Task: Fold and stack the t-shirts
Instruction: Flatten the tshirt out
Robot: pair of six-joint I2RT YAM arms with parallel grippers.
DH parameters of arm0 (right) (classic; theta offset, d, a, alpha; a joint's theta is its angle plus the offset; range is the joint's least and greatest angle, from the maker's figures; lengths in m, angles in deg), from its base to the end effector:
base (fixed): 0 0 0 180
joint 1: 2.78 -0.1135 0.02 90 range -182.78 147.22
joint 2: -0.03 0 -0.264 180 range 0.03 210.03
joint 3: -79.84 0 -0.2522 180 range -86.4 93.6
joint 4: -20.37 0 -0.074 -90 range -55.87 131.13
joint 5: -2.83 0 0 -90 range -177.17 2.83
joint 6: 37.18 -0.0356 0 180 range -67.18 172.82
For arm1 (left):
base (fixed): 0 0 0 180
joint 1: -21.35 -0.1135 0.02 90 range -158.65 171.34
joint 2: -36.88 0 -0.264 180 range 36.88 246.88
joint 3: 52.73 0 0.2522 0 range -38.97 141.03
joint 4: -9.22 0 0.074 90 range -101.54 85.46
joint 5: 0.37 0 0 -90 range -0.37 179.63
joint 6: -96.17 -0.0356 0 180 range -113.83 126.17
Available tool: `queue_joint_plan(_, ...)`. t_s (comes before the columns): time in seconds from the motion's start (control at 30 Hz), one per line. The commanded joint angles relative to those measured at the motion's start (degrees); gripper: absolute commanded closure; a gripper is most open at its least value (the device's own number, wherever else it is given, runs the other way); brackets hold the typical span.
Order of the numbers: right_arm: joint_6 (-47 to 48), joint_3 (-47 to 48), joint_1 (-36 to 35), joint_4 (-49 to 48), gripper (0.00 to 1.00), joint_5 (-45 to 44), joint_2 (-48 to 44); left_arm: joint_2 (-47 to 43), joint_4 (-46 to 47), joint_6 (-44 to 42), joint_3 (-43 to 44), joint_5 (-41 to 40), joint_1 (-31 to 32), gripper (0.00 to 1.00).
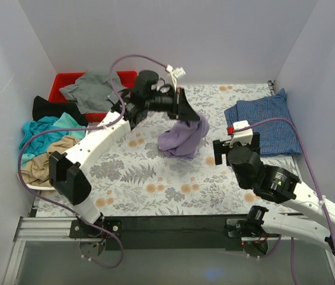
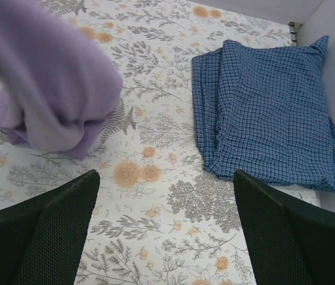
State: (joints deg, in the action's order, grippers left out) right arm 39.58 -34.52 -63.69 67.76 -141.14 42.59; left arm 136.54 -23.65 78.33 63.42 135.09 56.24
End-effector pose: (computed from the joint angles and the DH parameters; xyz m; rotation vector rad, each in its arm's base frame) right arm 0.0952 0.1119 0.3518 -0.1784 1.8067 -0.0294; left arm 0.3145 -0.2502 0.4174 -0.0496 2.3145 -1.8795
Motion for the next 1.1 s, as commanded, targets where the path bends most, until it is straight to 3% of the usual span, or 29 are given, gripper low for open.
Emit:
queue_joint_plan(0.0, 0.6, 3.8, 0.5, 0.2, 0.02, -6.8, 4.4, -9.0, 6.1, -0.4, -21.9, 3.4, 6.2, 0.89)
queue_joint_plan(0.03, 1.3, 4.0, 0.7, 0.2, 0.02, -7.0, 5.7, -8.9, 8.2, -0.2, -26.7, 3.0, 7.5, 0.57)
queue_joint_plan(0.13, 2.2, 6.0, 1.0, 0.2, 0.02, -6.5, 6.9, -5.4, 10.2, -0.3, -30.7, -2.3, 9.2, 0.21)
queue_joint_plan(0.27, 2.8, 7.0, 1.6, -0.1, 0.01, -5.6, 6.6, -7.6, 3.6, -3.4, -26.3, -19.9, 9.2, 0.18)
queue_joint_plan(0.37, 1.7, 7.2, 2.8, -0.1, 0.02, 0.7, 9.3, -16.1, -0.5, -3.0, -28.0, -49.7, 8.4, 0.18)
queue_joint_plan(0.43, -0.3, 6.9, 3.7, -0.1, 0.02, 6.7, 14.8, -17.7, -2.4, -3.5, -29.3, -58.8, 5.9, 0.17)
queue_joint_plan(0.63, -3.6, 6.1, 5.7, -3.5, 0.05, 14.1, 26.5, -12.7, -3.3, -2.4, -29.7, -58.3, 3.3, 0.16)
queue_joint_plan(0.7, -3.6, 4.6, 7.4, -6.9, 0.09, 17.9, 27.9, -10.7, -2.1, -1.5, -29.9, -55.0, 2.5, 0.16)
queue_joint_plan(0.77, -3.4, 3.2, 10.7, -8.7, 0.19, 21.0, 29.3, -9.4, -0.9, -1.1, -29.8, -52.3, 2.2, 0.16)
queue_joint_plan(1.07, -2.4, 0.1, 17.3, -15.4, 0.22, 33.1, 32.2, -6.1, 1.8, -0.9, -30.2, -47.7, 1.7, 0.16)
